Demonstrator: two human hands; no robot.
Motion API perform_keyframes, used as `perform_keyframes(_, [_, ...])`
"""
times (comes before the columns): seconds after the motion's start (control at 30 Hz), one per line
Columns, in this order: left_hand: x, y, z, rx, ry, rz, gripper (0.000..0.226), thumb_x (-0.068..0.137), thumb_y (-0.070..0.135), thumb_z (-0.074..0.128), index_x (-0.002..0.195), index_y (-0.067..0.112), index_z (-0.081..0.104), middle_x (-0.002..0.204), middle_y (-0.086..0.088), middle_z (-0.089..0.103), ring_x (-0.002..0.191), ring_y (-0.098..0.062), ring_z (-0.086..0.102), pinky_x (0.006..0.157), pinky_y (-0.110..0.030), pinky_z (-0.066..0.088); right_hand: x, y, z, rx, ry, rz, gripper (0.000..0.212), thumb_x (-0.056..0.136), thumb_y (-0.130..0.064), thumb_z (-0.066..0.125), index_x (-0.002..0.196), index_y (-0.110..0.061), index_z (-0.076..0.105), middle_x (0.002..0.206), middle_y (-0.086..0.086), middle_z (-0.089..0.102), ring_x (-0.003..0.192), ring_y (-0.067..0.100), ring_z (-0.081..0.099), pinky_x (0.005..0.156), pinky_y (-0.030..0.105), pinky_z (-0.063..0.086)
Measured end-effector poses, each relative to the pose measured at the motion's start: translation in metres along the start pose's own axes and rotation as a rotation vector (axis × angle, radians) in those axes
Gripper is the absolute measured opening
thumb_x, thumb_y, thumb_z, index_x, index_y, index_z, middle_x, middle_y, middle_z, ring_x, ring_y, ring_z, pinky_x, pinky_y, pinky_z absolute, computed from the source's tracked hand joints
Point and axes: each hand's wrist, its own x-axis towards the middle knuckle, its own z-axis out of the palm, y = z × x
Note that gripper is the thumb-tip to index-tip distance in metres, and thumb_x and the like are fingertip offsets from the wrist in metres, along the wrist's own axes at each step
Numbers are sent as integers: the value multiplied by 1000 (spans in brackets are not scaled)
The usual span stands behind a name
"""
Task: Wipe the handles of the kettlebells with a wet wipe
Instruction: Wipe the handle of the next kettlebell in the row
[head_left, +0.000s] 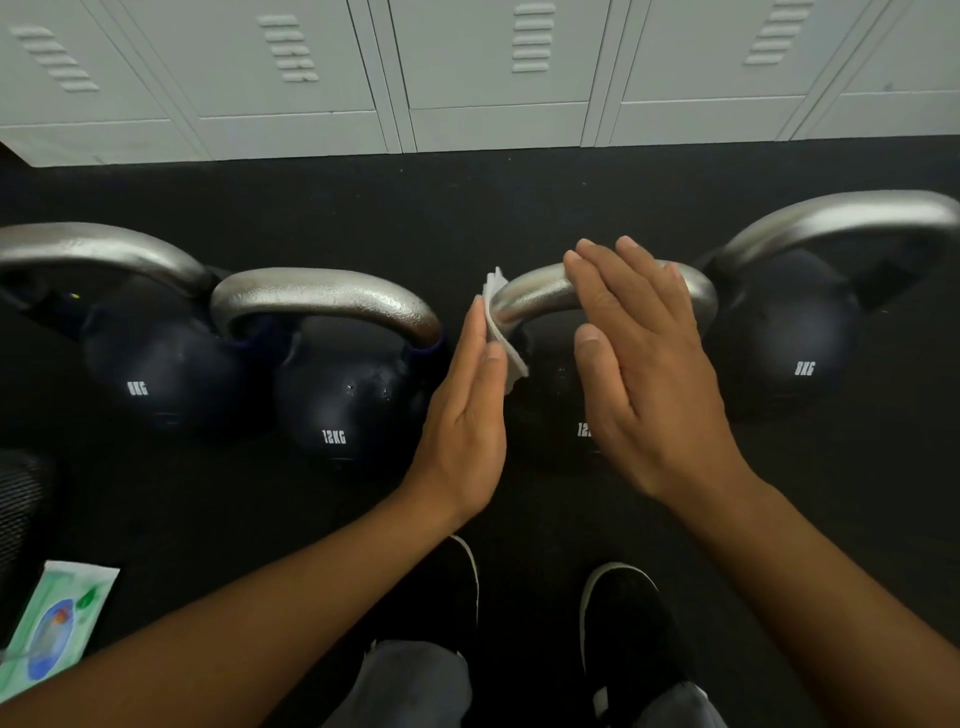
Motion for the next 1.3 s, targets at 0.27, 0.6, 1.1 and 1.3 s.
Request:
perform_keyframes(0.27, [13, -18, -3, -111, 13, -156, 69, 102, 54, 36, 163, 26, 24, 167, 13, 28, 147, 9, 27, 125, -24, 20, -1, 2, 1, 7, 1, -7, 57, 105, -29, 32, 157, -12, 44, 165, 1, 40, 159, 17, 21, 131, 46, 14])
perform_keyframes(0.6, [10, 2, -1, -53, 34, -26, 67, 102, 46, 28, 164, 21, 20, 169, 13, 22, 151, 11, 19, 126, -19, 15, -2, 2, 2, -7, 6, -15, 56, 105, -28, 32, 158, -11, 44, 165, 3, 40, 159, 18, 21, 130, 49, 16])
perform_keyframes(1.1, [12, 3, 1, -98, 75, -85, 62, 101, 51, 32, 158, 27, 39, 157, 9, 48, 145, -1, 41, 125, -36, 28, -2, 0, 3, 16, 35, -2, 55, 104, -27, 34, 156, -11, 46, 162, 3, 45, 157, 20, 26, 129, 50, 18])
perform_keyframes(1.3, [30, 3, -4, -165, 46, -214, 62, 96, 61, 34, 144, 29, 57, 138, 1, 65, 133, -13, 57, 119, -46, 38, -4, 2, 3, 5, 25, -11, 56, 105, -28, 33, 157, -12, 44, 163, 2, 42, 158, 17, 22, 130, 47, 15])
